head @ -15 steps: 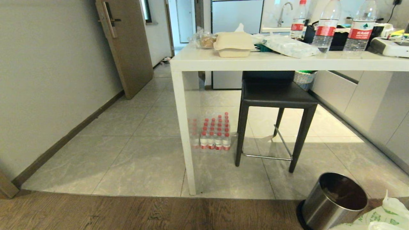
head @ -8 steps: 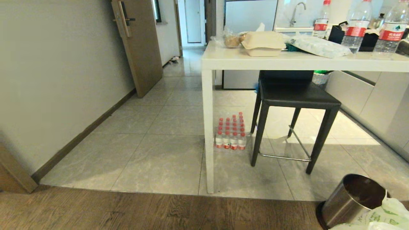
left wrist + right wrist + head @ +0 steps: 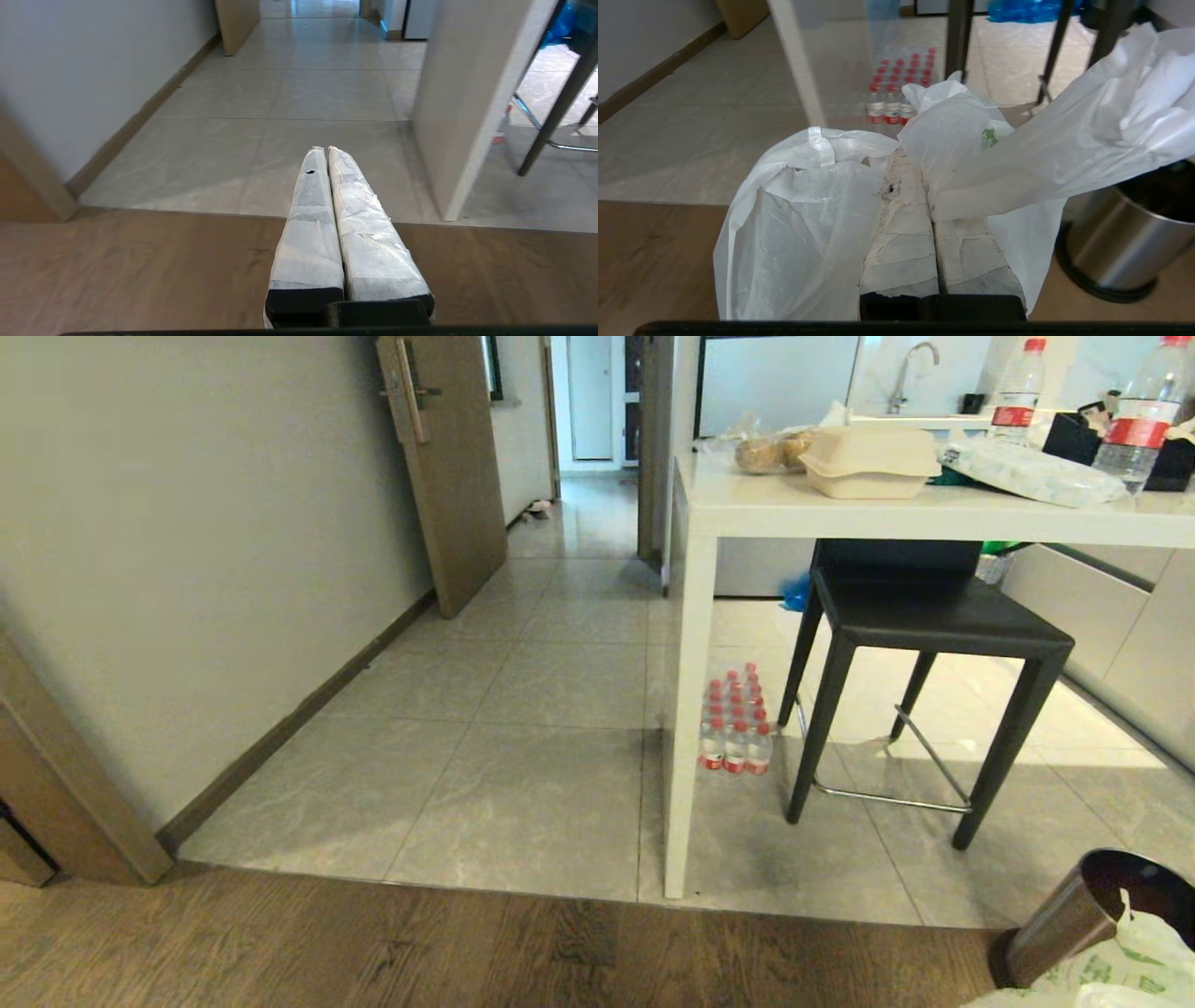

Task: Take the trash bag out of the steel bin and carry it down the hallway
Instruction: Put the trash bag at the door

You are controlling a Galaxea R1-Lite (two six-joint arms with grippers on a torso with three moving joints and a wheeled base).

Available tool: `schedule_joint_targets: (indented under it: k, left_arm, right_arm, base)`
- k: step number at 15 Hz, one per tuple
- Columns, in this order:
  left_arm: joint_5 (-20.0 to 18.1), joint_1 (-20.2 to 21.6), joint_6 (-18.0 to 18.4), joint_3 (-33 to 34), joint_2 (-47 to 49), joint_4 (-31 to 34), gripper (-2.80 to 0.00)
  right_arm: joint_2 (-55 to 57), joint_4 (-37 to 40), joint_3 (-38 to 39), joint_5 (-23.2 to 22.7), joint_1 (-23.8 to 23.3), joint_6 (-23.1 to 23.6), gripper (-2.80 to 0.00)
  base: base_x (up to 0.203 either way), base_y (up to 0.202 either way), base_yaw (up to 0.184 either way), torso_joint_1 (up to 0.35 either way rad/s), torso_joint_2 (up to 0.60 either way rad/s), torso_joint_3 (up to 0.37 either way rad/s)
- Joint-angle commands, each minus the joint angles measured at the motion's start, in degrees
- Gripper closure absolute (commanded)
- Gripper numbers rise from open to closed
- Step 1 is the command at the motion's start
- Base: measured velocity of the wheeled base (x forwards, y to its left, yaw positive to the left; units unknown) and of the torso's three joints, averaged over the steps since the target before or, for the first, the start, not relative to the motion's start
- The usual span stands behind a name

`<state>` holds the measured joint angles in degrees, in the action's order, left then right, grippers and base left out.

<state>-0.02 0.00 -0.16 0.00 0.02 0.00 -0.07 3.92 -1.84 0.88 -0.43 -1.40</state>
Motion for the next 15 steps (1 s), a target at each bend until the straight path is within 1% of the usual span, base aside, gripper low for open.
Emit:
schedule_joint_targets:
  k: [1,12,13,15]
  left_arm:
    - [0.0,0.0,0.1,0.0,0.0,0.0,0.00]
    - [0.0,0.0,0.3,0.0,0.0,0.0,0.00]
    - [0.1,0.0,0.4,-0.1,0.0,0.1,0.00]
    - [0.1,0.0,0.4,-0.1,0.0,0.5,0.00]
  right_arm:
    - [0.1,0.0,0.0,0.0,0.0,0.0,0.00]
    - [0.1,0.0,0.0,0.0,0.0,0.0,0.00]
    - [0.1,0.0,0.0,0.0,0.0,0.0,0.00]
    - [0.1,0.0,0.0,0.0,0.0,0.0,0.00]
  base:
    - [0.000,0.186,0.009,0.002,0.01,0.000]
    - [0.000,0.188,0.010,0.002,0.00,0.003]
    - [0.017,0.101,0.020,0.002,0.00,0.004]
    - [0.000,0.000,0.000,0.000,0.00,0.000]
